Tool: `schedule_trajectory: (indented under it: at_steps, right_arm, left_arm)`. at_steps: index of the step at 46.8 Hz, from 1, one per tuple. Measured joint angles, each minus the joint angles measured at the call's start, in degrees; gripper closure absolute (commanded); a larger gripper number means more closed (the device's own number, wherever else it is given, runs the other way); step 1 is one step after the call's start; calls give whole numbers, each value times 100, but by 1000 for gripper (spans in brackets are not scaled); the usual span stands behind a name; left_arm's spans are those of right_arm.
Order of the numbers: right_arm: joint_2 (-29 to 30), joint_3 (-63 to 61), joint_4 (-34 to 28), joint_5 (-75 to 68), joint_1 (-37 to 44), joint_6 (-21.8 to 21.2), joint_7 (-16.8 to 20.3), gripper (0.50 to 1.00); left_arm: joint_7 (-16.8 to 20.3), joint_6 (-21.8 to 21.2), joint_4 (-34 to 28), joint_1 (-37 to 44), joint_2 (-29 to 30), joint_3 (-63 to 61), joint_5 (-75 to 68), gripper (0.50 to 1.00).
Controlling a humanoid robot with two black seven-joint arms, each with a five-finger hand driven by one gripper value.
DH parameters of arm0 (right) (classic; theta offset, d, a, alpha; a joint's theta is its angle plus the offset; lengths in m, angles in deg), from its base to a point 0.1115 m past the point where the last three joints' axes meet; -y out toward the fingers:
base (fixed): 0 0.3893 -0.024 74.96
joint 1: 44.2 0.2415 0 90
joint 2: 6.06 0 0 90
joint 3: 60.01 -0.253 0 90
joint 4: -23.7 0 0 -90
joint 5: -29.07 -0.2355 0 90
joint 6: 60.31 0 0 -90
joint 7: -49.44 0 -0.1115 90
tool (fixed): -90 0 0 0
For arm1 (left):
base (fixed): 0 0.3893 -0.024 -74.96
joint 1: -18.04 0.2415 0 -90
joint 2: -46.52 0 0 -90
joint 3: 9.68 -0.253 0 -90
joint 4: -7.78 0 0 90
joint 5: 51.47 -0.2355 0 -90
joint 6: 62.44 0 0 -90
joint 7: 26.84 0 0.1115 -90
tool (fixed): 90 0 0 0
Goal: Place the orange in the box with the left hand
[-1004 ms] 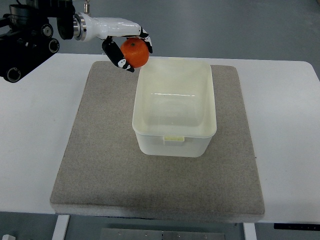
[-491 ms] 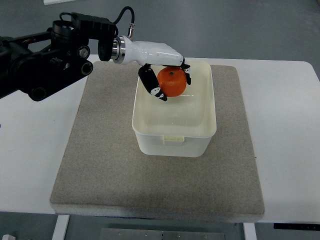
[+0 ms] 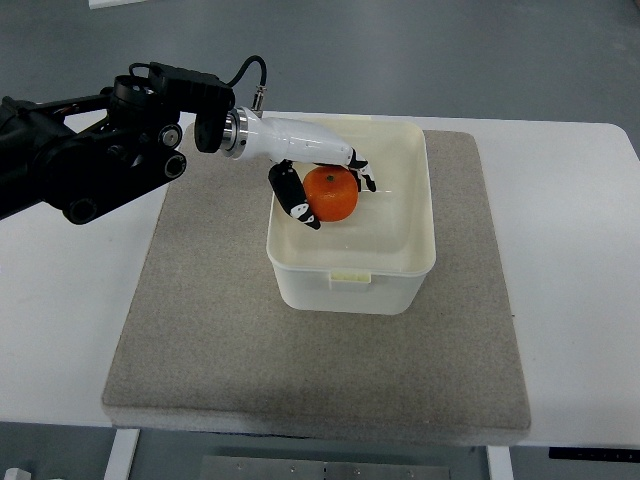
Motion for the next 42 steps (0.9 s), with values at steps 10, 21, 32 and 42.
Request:
schedule_trajectory:
  at_steps: [10, 21, 32, 42]
  right_arm:
    - [0, 0, 0, 0, 0, 0, 0, 568]
    - [0, 1, 0, 2, 0, 0, -1, 568]
    - [0, 1, 0, 2, 1, 0, 0, 570]
    - [0, 0, 0, 2, 0, 0, -1, 568]
  left_arm:
    - [-9, -33, -45, -18, -136, 30, 86, 506]
    - [-9, -52, -115, -72, -76, 307, 686, 506]
    - [-10, -53, -719, -222, 69, 656, 2701, 506]
    - [-10, -53, -1745, -154, 87, 698, 4202, 506]
